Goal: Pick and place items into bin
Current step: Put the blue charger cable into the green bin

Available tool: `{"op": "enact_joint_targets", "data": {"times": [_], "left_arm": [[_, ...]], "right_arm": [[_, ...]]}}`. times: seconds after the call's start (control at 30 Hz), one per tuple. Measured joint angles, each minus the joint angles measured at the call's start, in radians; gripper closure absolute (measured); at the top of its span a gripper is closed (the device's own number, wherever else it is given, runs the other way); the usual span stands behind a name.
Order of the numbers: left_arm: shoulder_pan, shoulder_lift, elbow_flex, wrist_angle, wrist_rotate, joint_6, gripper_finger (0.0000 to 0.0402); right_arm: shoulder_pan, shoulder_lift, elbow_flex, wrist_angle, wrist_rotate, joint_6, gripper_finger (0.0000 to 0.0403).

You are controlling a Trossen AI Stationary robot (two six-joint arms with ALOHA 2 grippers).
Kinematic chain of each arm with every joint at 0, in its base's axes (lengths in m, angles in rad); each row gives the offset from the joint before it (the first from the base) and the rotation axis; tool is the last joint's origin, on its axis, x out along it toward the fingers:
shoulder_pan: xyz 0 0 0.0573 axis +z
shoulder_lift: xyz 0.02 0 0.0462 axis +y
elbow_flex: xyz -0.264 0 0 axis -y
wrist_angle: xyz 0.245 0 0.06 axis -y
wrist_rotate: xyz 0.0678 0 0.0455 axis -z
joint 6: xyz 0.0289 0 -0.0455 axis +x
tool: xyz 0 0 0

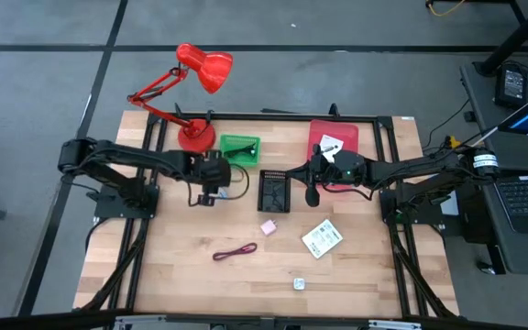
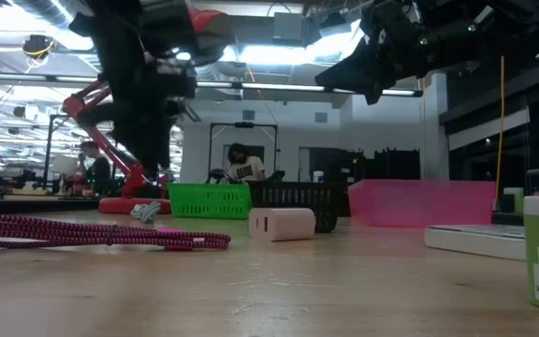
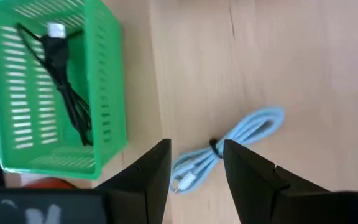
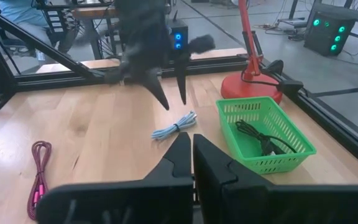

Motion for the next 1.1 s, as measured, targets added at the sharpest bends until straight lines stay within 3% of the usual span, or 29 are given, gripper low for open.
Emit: {"op": "enact_joint_targets", "data": {"times": [0.1,0.8,0.93,1.1], "left_arm": [[-0.012,0.052,0.0,-0.018,-0.038,0.031,0.0259],[0.015,0.288,0.006,0.005,0.001,0.17,0.0259],[0.017,0.283,0.004,0.005,0.029,0.169,0.0279],[0.018,0.275,0.004,0.005,0.052,0.161,0.0331]], "right_arm": [[0.0,0.0,0.0,0.0,0.0,0.0,0.0402],[0.0,0.0,0.0,-0.008,0.0,0.001,0.0402],[0.0,0.0,0.0,-0.008,0.0,0.0,0.0402],[0.0,0.0,0.0,-0.011,0.0,-0.001,0.0402]]}}
